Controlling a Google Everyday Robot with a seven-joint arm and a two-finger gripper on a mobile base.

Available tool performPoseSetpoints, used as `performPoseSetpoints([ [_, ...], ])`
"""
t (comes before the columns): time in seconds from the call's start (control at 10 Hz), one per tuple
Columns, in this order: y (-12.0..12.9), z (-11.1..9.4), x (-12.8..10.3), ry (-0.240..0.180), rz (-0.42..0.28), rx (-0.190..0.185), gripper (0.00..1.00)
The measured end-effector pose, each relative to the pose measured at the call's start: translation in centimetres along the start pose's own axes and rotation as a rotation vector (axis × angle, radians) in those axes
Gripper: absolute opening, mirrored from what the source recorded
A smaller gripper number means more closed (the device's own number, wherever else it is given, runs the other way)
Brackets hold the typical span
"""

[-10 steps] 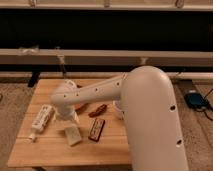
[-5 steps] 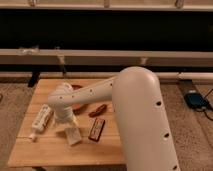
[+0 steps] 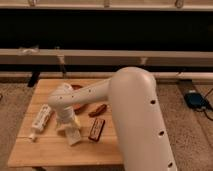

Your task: Place the white sponge in the ceramic cup

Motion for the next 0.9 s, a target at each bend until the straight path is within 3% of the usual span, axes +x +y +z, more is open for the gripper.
performPoseSetpoints([
  [0.3, 0.1, 0.3, -0.2, -0.014, -0.021, -0.034, 0.49],
  [0.6, 0.4, -0.4, -0.3, -0.021, -0.021, -0.027, 0.2],
  [0.8, 0.7, -2.4, -0.1, -0.002, -0.006, 0.019, 0.03],
  [0.9, 0.9, -4.0, 0.0, 0.021, 0.006, 0.059, 0.0],
])
